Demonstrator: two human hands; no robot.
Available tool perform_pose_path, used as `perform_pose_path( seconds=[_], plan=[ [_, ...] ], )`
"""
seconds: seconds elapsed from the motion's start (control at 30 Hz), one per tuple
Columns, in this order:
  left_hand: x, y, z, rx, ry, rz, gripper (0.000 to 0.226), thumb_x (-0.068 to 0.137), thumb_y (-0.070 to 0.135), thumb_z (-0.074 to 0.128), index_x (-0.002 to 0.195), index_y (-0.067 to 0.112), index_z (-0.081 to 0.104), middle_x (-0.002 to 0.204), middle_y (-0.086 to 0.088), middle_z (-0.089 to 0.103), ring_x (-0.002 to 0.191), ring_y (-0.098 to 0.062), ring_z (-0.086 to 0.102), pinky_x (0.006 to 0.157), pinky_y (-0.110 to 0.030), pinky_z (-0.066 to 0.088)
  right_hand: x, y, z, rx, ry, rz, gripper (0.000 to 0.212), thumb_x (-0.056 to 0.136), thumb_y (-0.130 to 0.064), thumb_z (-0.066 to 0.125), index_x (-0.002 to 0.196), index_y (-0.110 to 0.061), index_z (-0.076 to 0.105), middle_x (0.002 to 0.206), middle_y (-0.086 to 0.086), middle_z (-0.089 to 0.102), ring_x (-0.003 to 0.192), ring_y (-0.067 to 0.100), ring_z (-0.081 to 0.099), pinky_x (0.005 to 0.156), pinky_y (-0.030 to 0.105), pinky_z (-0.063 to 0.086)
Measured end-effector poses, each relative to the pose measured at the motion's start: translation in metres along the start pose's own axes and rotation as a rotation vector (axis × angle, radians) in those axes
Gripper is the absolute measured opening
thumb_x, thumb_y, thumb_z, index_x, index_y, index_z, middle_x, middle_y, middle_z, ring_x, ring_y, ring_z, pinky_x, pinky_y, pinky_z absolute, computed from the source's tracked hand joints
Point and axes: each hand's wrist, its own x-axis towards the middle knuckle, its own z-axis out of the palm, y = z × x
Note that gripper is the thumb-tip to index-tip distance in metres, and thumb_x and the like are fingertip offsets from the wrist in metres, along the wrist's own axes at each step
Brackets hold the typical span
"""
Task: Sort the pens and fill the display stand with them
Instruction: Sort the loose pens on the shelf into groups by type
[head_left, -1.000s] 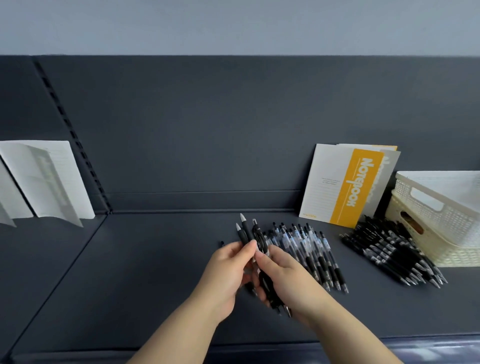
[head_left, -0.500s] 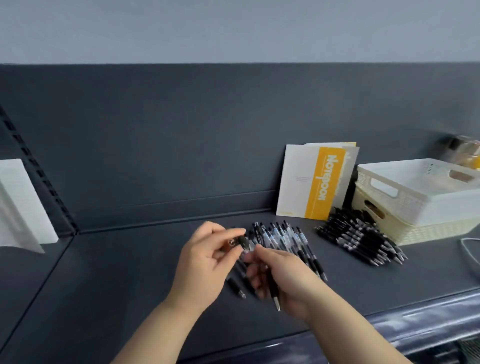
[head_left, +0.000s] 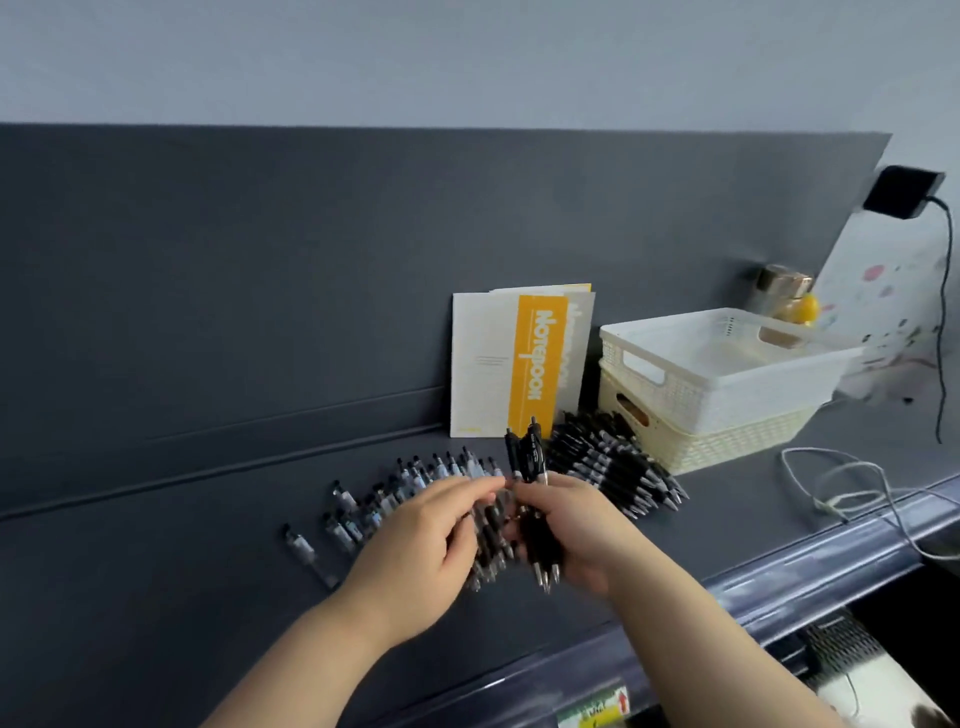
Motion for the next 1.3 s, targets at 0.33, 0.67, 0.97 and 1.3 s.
perform_pose_path(
  seconds=[0.33, 0.67, 0.97, 1.3],
  plan=[
    [0.072, 0.034, 0.089, -0.629, -0.181, -0.721, 0.053, 0.094, 0.005, 0.046, 0.145, 0.013, 0.033, 0.139, -0.002, 0.044, 0.114, -0.013, 0.05, 0.089, -0.028, 0.051, 0.061, -0.031, -0.11, -1.219, 0.382, -0.223, 0.026, 0.094, -0.019, 0.046, 0.117, -0.007, 0.048, 0.112, 0.011, 0.062, 0.103, 0.027, 0.058, 0.074, 0.028, 0.04],
    [0.139, 0.027, 0.136, -0.676, -0.011, -0.907, 0.043, 0.091, 0.006, 0.043, 0.132, 0.02, 0.046, 0.092, 0.014, 0.053, 0.096, -0.012, 0.051, 0.102, -0.035, 0.041, 0.086, -0.026, -0.125, -1.478, 0.327, -0.33, 0.032, 0.088, -0.004, 0.044, 0.119, -0.01, 0.043, 0.126, 0.008, 0.047, 0.105, 0.021, 0.054, 0.076, 0.029, 0.045],
    [0.142, 0.031, 0.153, -0.244, -0.18, -0.73, 0.061, 0.097, 0.022, 0.043, 0.151, 0.014, 0.014, 0.159, 0.0, 0.011, 0.144, -0.018, 0.015, 0.115, -0.028, 0.017, 0.081, -0.013, -0.134, -1.617, 0.251, -0.292, 0.054, 0.092, -0.013, 0.035, 0.143, -0.007, 0.022, 0.153, 0.009, 0.018, 0.139, 0.026, 0.027, 0.109, 0.039, 0.032],
    [0.077, 0.019, 0.068, -0.009, 0.119, -0.682, 0.047, 0.099, 0.014, 0.039, 0.145, 0.017, 0.033, 0.149, 0.009, 0.031, 0.136, -0.005, 0.031, 0.106, -0.013, 0.019, 0.087, -0.008, -0.096, -1.314, 0.136, -0.58, 0.03, 0.094, -0.01, 0.042, 0.12, -0.01, 0.057, 0.125, 0.006, 0.056, 0.115, 0.023, 0.051, 0.093, 0.028, 0.04]
  ],
)
